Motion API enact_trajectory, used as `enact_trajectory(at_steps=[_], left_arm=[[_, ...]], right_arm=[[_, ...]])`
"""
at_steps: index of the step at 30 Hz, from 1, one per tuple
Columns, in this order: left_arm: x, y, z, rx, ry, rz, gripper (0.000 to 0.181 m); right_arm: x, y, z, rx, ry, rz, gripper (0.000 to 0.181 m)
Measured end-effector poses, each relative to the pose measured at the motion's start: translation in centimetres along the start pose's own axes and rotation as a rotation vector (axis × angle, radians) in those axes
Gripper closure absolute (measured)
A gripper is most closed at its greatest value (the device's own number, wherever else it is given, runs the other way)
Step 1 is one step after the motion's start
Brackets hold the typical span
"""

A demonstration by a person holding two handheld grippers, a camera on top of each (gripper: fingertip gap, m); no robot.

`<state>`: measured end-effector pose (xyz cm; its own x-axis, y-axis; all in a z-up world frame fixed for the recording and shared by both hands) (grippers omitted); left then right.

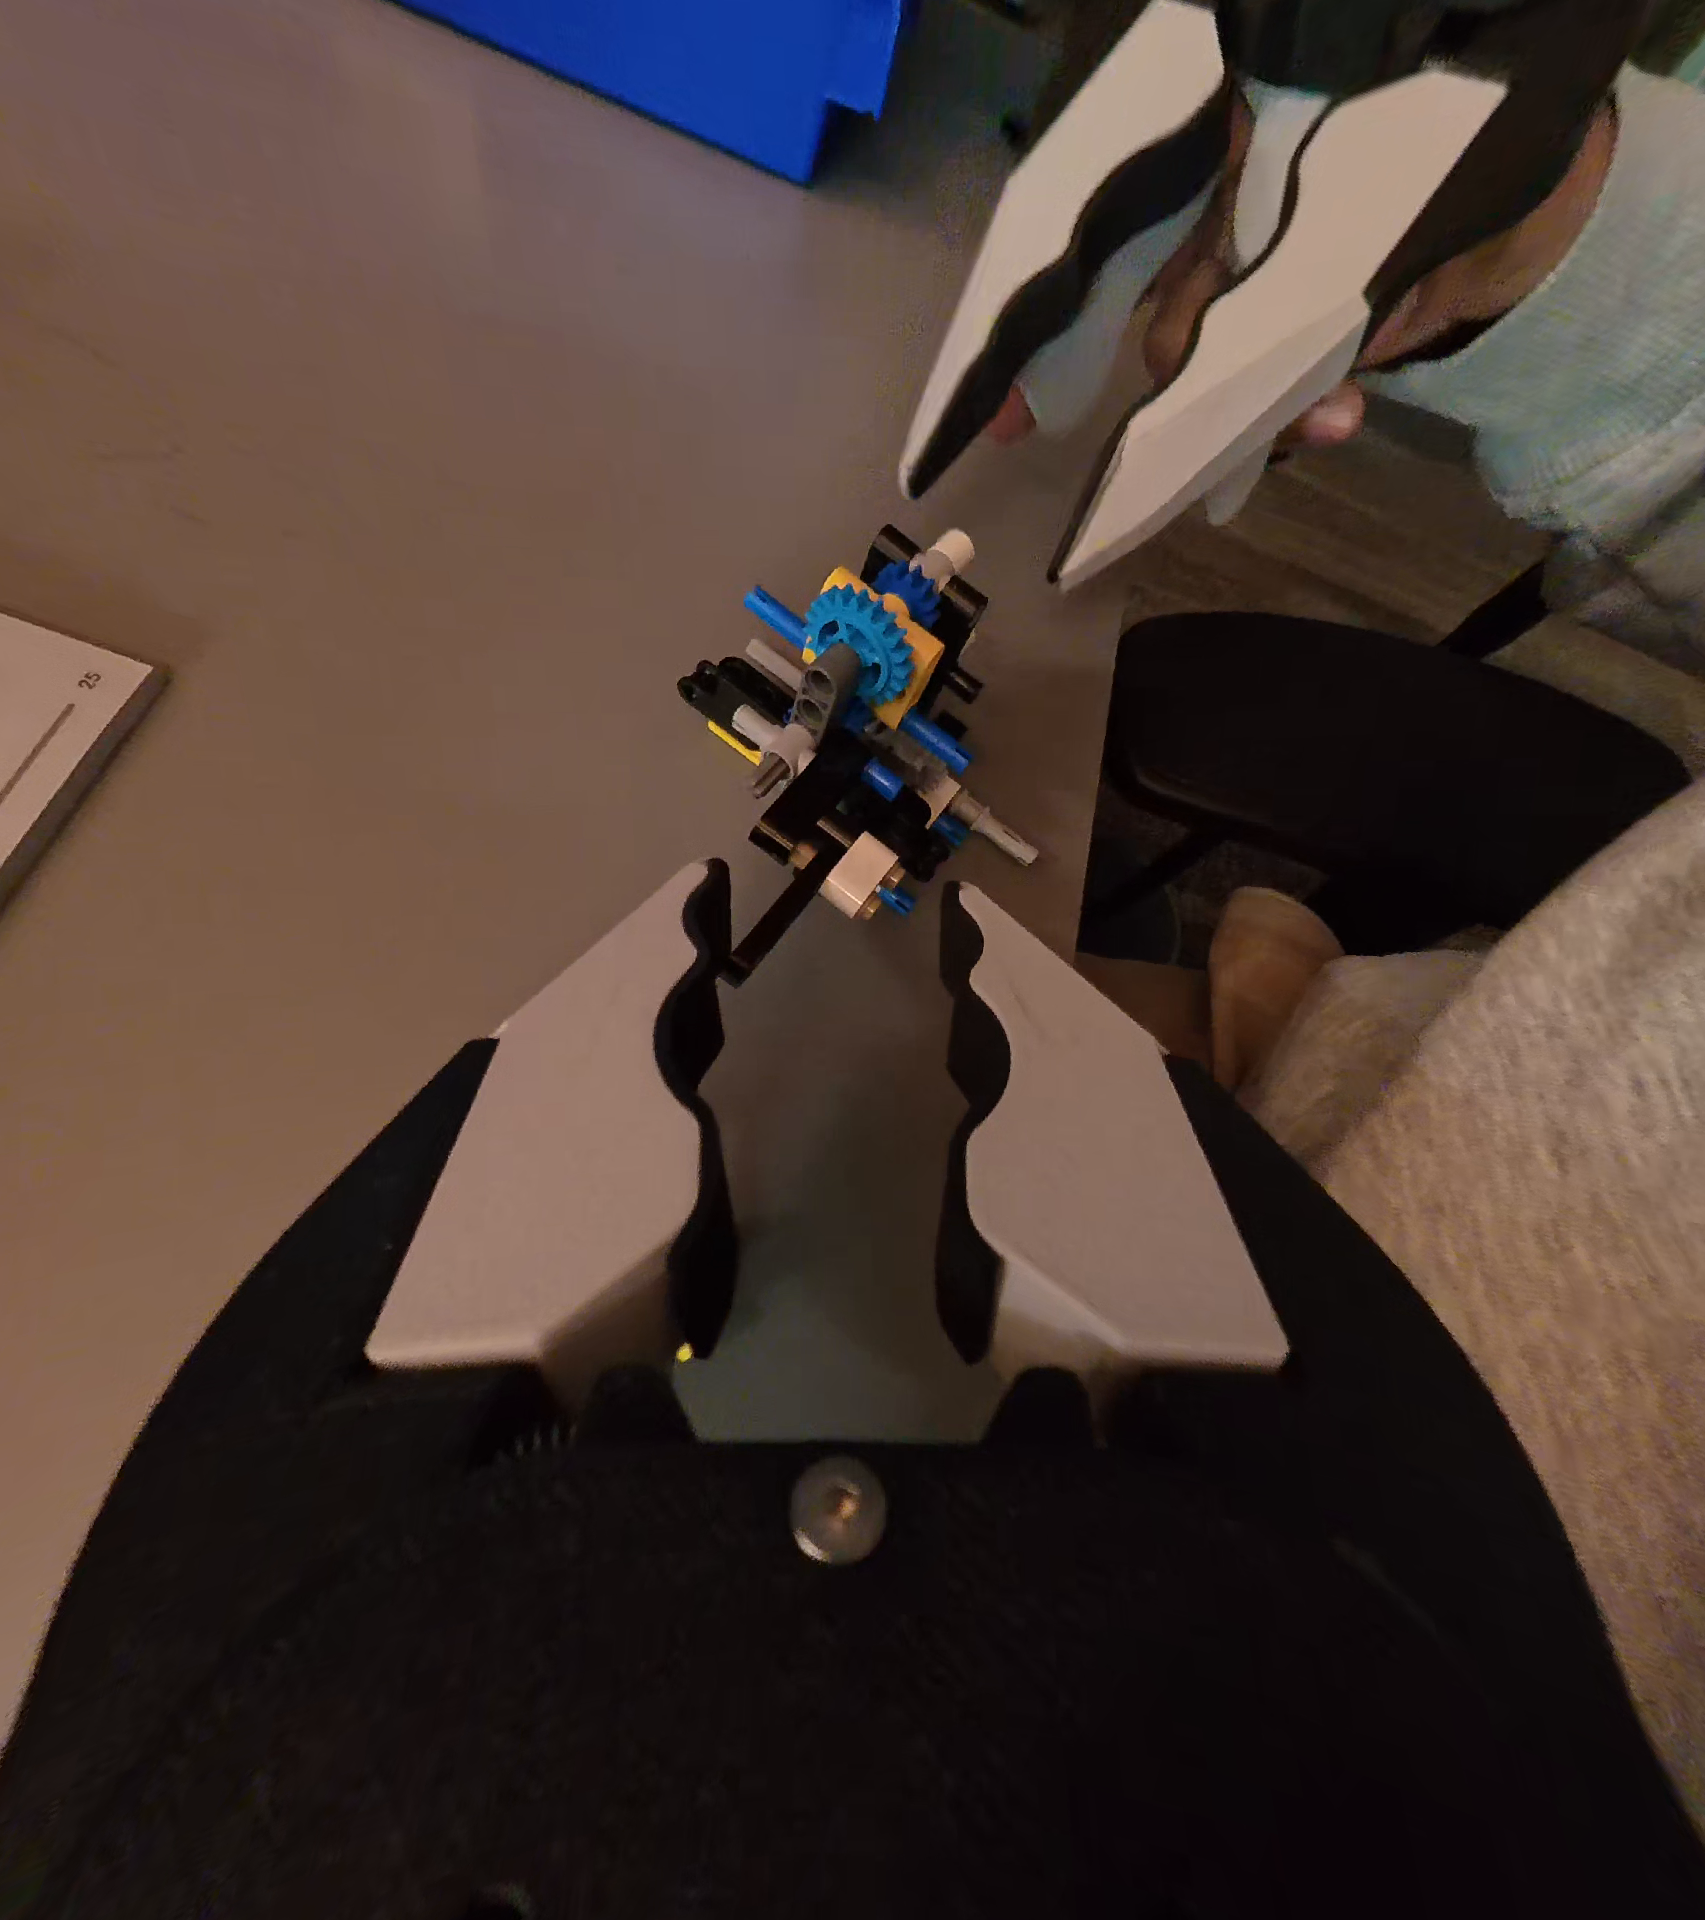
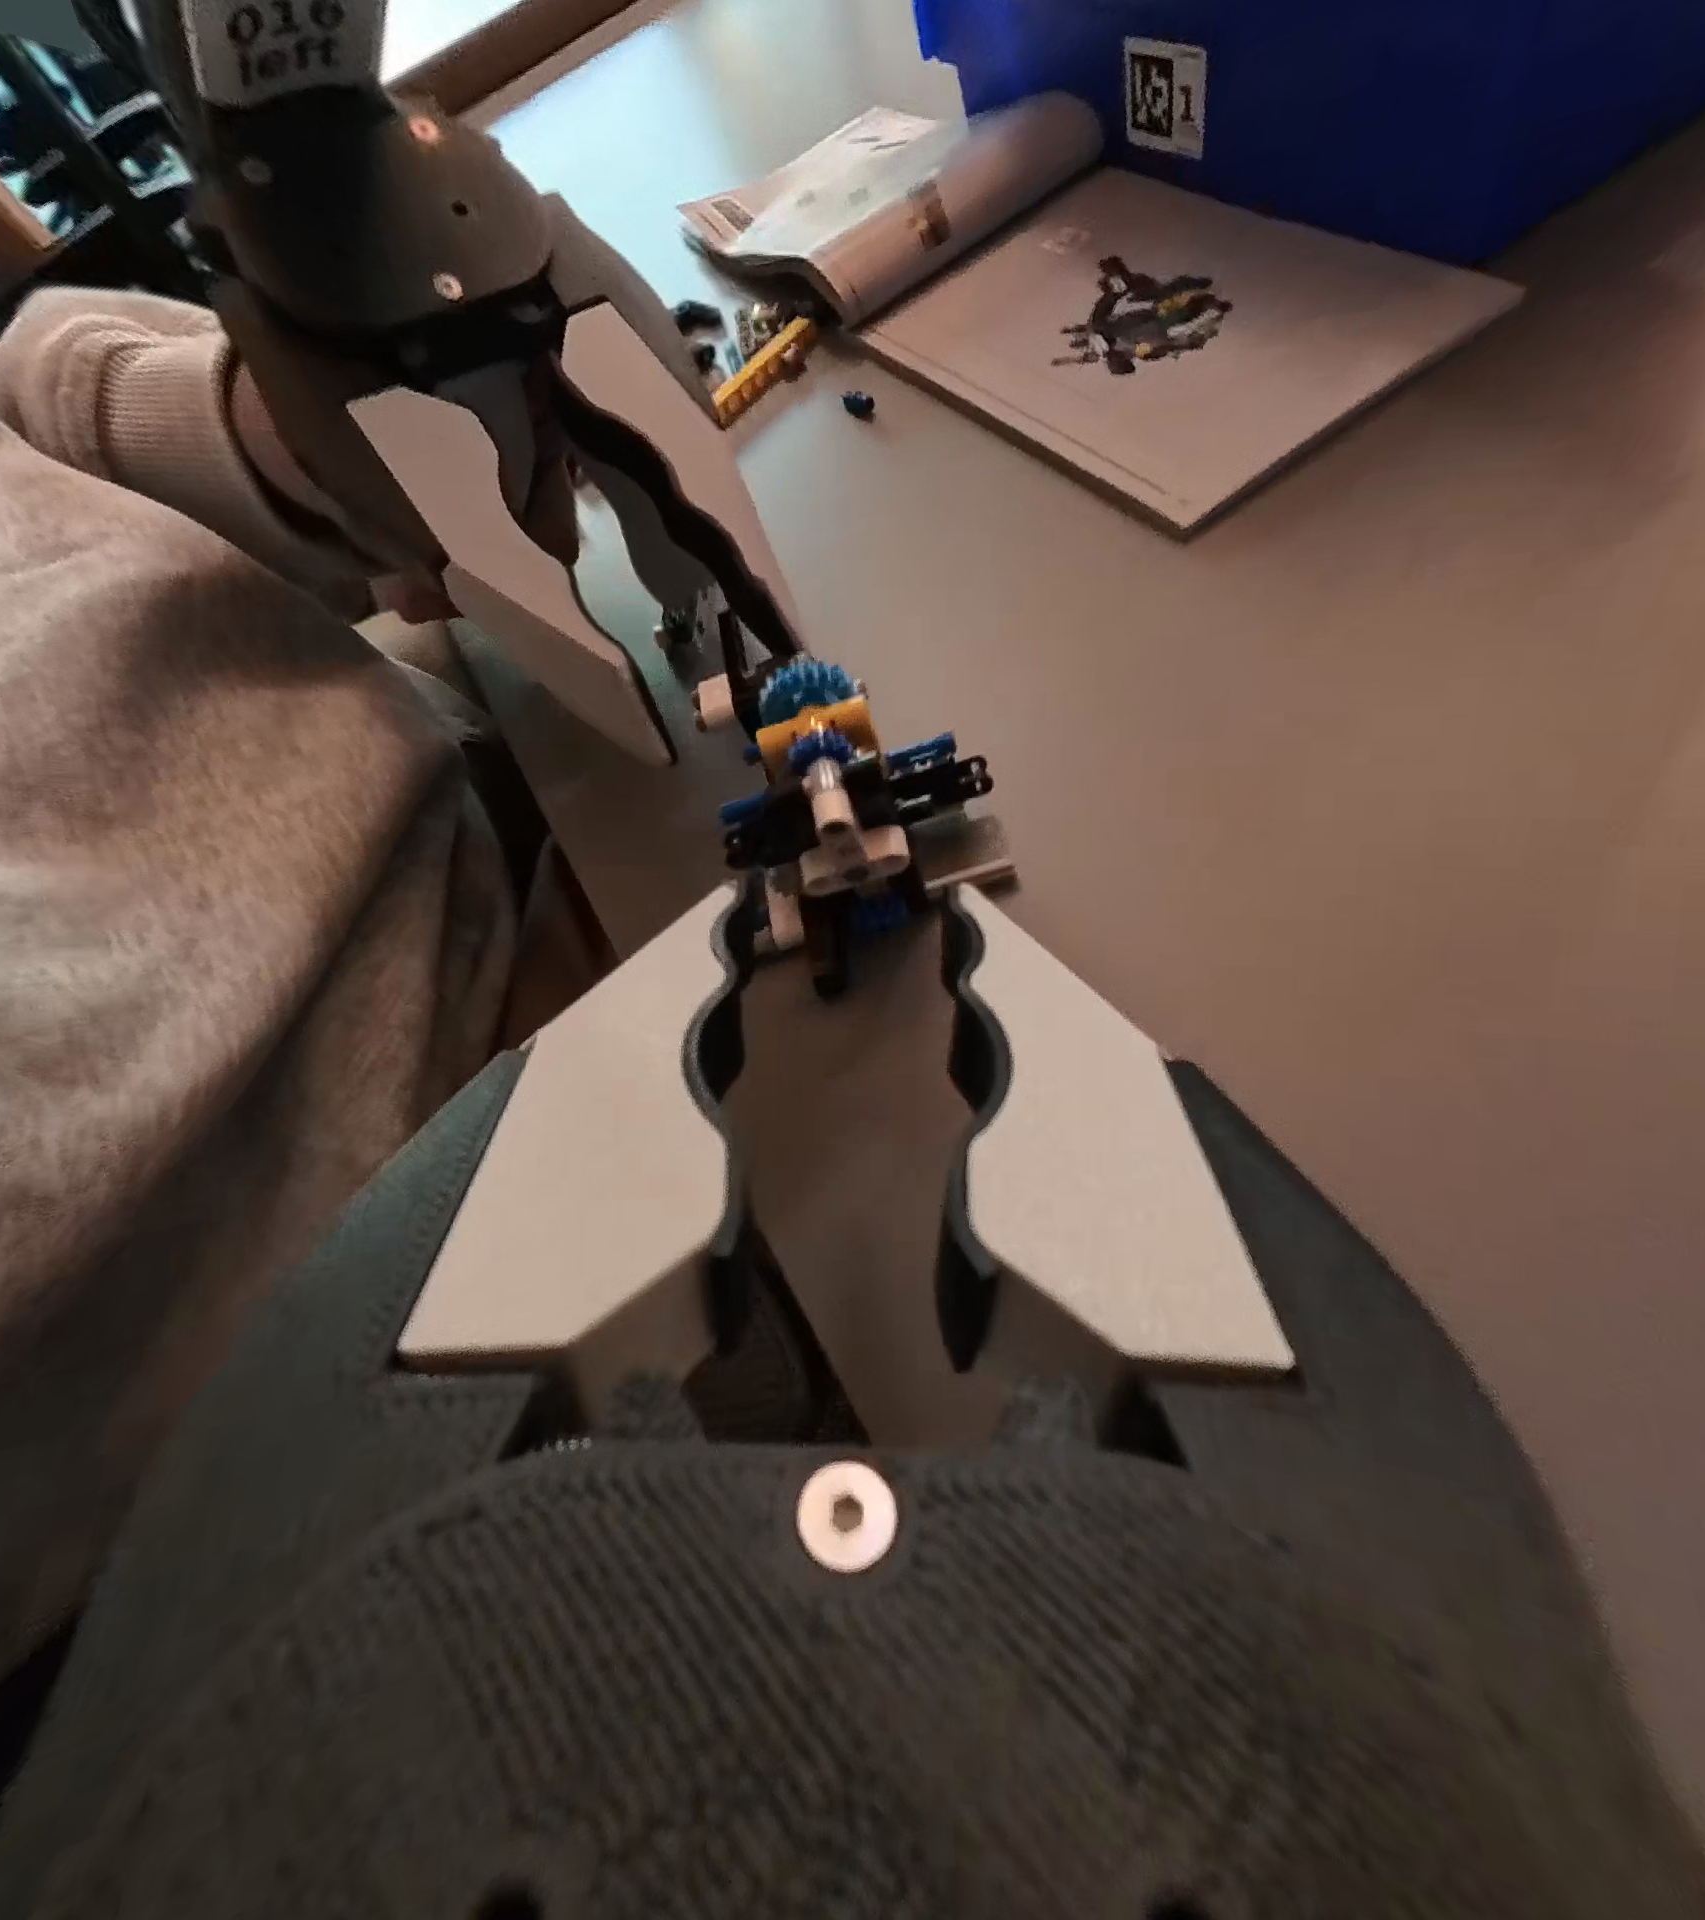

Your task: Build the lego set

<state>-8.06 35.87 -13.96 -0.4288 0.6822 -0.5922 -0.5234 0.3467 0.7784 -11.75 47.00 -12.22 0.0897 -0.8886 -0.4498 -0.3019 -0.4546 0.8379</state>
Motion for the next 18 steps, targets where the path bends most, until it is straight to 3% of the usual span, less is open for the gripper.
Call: enact_trajectory(at_steps=[6,18], left_arm=[[0.1,-0.1,-0.1,-0.010,0.011,-0.004,0.146],[-0.2,-0.4,0.1,-0.031,0.027,-0.004,0.146]], right_arm=[[1.3,-2.5,-0.5,-0.031,-0.100,-0.119,0.156],[3.2,-3.0,0.4,-0.154,-0.112,-0.207,0.172]])
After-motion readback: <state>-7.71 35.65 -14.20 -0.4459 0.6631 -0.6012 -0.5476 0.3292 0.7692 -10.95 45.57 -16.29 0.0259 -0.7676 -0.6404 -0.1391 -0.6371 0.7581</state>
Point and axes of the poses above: each gripper's, where its closed fingertips meet, x out along the fingers, y out of its top, z = x × y across the jaws, the point moved 3 cm from there along -x, back along the fingers, and after that the axes turned 5 degrees about y, right-handed, at the moved point
